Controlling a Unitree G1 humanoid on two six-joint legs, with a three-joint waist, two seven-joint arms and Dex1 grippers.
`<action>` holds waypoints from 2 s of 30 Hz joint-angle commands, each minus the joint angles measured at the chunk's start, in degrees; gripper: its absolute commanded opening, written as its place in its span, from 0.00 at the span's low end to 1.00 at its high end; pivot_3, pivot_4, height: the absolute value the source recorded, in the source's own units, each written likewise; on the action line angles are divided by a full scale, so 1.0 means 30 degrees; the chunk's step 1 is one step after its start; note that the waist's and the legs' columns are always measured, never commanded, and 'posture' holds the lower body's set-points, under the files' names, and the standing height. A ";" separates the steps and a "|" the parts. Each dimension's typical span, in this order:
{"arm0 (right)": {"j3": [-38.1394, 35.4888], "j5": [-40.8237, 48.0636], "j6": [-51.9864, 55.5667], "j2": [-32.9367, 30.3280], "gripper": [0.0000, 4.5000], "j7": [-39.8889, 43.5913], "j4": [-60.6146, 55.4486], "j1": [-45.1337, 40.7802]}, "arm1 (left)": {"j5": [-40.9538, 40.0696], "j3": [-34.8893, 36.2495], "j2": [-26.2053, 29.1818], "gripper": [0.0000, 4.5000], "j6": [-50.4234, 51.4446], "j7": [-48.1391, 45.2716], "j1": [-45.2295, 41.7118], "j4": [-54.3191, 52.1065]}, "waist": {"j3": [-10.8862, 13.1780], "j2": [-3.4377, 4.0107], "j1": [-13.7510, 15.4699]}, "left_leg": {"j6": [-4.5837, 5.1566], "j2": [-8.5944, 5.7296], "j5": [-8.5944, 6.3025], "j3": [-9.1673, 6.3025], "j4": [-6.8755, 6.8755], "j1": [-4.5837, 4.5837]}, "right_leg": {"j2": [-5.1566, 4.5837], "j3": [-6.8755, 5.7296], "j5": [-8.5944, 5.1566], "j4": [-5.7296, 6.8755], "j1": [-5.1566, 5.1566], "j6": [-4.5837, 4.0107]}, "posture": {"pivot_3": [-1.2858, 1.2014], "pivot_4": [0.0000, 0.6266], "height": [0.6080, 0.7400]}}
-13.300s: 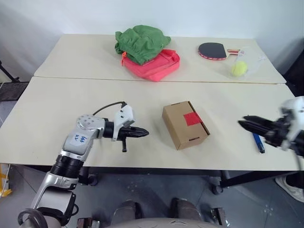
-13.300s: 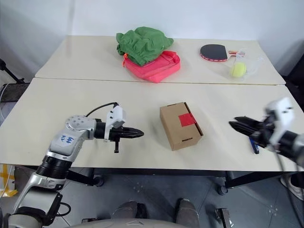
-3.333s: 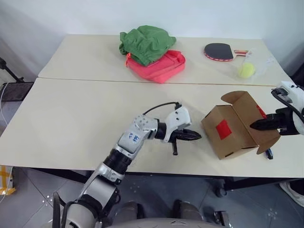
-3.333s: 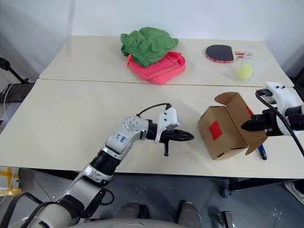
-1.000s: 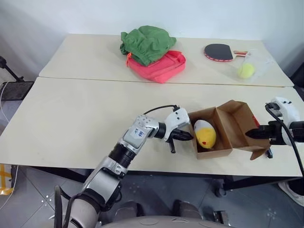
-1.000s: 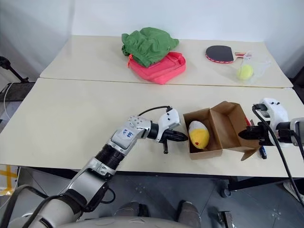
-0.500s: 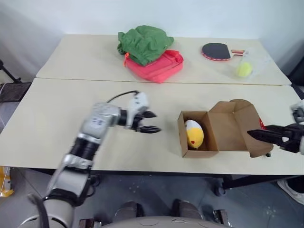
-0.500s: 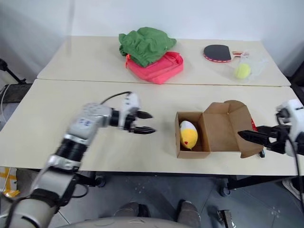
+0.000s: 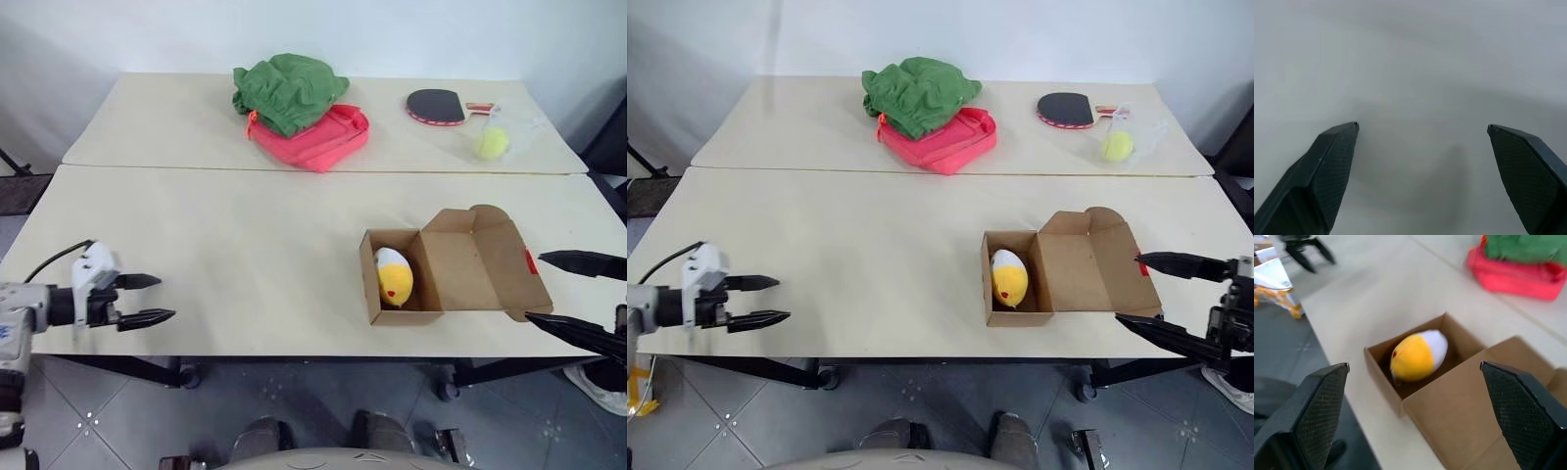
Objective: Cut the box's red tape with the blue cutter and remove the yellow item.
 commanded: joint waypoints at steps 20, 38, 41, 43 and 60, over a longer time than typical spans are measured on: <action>-0.1790 0.0943 0.1018 0.0326 1.00 -0.1688 -0.1422 0.2210 | 0.5093 -1.6933 -1.3717 0.99 0.4469 -0.2330 -2.3017 0.1846 | 0.0057 -0.0035 0.0047 | -0.0005 -0.0031 0.0069 -0.0017 0.0035 -0.0017 | 0.0070 0.0050 -0.0022 -0.0071 0.0041 -0.0029 | 0.52 0.24 1.00; -0.2156 0.2990 0.0866 0.2131 1.00 -0.4239 -0.4214 0.4555 | 0.9653 -1.7079 -1.9343 0.99 -0.2127 0.0427 -2.4853 1.1901 | 0.0089 -0.0041 0.0260 | 0.0103 -0.0051 0.0024 -0.0066 0.0194 -0.0181 | -0.0002 0.0035 -0.0023 -0.0046 -0.0059 -0.0033 | 0.52 0.24 1.00; -0.2111 0.3216 0.0878 0.1985 1.00 -0.4430 -0.4238 0.4633 | 1.0244 -1.7016 -1.9718 0.99 -0.2575 0.0678 -2.5037 1.2920 | 0.0094 -0.0048 0.0310 | 0.0113 -0.0059 0.0019 -0.0073 0.0199 -0.0196 | -0.0009 0.0029 -0.0023 -0.0039 -0.0059 -0.0032 | 0.52 0.24 1.00; -0.2079 0.3369 0.0924 0.1789 1.00 -0.4542 -0.4216 0.4557 | 1.0626 -1.6939 -2.0116 0.99 -0.2852 0.0988 -2.5182 1.3708 | 0.0094 -0.0048 0.0306 | 0.0126 -0.0070 0.0012 -0.0078 0.0207 -0.0210 | -0.0019 0.0025 -0.0022 -0.0046 -0.0060 -0.0032 | 0.52 0.24 1.00; -0.1177 0.3386 0.0504 0.1582 1.00 -0.5096 -0.4018 0.4141 | 0.9362 -1.3068 -2.1189 0.00 -0.3179 0.1076 -2.5464 1.4908 | 0.0096 -0.0051 0.0261 | 0.0132 -0.0073 0.0011 -0.0081 0.0214 -0.0224 | -0.0023 0.0019 -0.0019 -0.0037 -0.0072 -0.0024 | 0.52 0.24 1.00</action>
